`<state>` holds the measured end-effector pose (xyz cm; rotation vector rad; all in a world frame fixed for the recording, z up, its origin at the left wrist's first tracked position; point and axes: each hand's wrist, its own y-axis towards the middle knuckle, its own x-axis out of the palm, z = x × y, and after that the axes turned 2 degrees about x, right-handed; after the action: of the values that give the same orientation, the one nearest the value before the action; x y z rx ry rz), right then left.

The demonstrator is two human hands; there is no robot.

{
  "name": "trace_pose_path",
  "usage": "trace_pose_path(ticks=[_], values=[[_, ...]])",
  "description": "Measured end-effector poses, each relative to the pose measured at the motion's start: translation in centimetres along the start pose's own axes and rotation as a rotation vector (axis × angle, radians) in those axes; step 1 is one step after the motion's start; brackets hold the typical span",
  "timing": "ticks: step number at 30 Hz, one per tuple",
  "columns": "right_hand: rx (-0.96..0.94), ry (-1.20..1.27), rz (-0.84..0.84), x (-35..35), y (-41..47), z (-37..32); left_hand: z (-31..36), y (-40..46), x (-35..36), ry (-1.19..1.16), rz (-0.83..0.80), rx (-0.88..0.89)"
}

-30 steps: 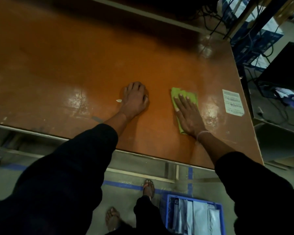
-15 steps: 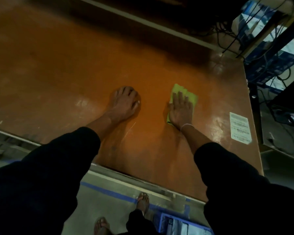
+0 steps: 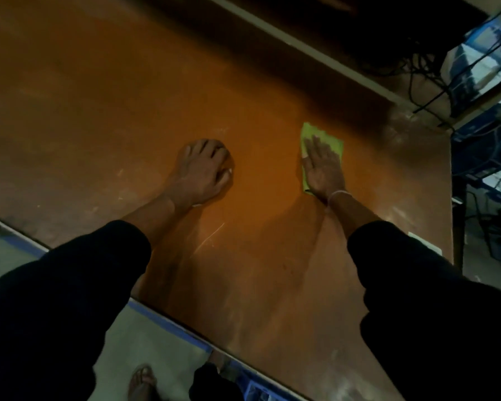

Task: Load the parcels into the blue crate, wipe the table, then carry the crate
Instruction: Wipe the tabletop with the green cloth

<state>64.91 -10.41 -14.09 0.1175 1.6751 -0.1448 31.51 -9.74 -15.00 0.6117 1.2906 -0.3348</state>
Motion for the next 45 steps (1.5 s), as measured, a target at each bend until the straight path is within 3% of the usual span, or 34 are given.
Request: trace_pose_path(ticks=[3, 4, 5, 8, 9, 10, 14, 19, 23, 28, 32, 36, 37, 40, 44, 45], values=[[0.429, 0.038, 0.013, -0.3, 2.4, 0.7, 0.2, 0.0, 0.1, 0.0, 0.009, -0.016], [0.43, 0.038, -0.001, -0.2, 2.8, -0.2, 0.3, 0.1, 0.0, -0.001, 0.006, -0.024], [0.32, 0.022, -0.002, -0.2, 3.0, -1.2, 0.3, 0.2, 0.0, -0.002, 0.004, -0.03], [-0.249, 0.014, -0.054, -0.3, 4.0, -3.0, 0.2, 0.3, 0.2, 0.008, 0.02, -0.019], [-0.329, 0.019, -0.078, -0.5, 4.7, -3.0, 0.2, 0.3, 0.3, 0.014, 0.022, -0.014], [-0.321, 0.021, -0.073, -0.5, 5.8, -2.8, 0.2, 0.4, 0.3, 0.015, 0.019, -0.016], [0.028, 0.007, -0.002, 0.1, 9.3, -3.6, 0.2, 0.4, 0.4, 0.024, 0.023, -0.034], [-0.3, -0.018, -0.076, -0.4, 12.6, -6.1, 0.2, 0.4, 0.6, 0.049, 0.036, -0.033], [0.052, 0.012, -0.017, 0.0, 14.0, -6.7, 0.1, 0.5, 0.4, 0.037, 0.034, -0.037], [-0.314, 0.024, -0.066, -0.1, 11.2, -8.3, 0.0, 0.4, 0.4, 0.026, 0.042, -0.031], [-0.029, 0.051, -0.002, 0.3, 7.9, -7.0, 0.1, 0.2, 0.1, 0.01, 0.048, -0.026], [-0.317, 0.033, -0.04, 0.8, 2.0, -8.3, 0.2, 0.0, 0.0, 0.011, 0.017, -0.023], [-0.293, 0.036, -0.029, 0.9, 0.9, -7.9, 0.2, -0.1, -0.2, 0.012, 0.007, -0.029], [0.012, 0.069, 0.008, 0.8, -2.0, -7.5, 0.2, -0.4, -0.6, -0.017, -0.038, -0.044], [-0.262, 0.033, -0.028, 1.1, -7.5, -10.0, -0.8, -1.3, -1.5, -0.062, -0.093, 0.024], [-0.253, 0.038, -0.022, 1.0, -8.4, -9.8, -1.4, -1.6, -1.8, -0.057, -0.098, 0.036]])
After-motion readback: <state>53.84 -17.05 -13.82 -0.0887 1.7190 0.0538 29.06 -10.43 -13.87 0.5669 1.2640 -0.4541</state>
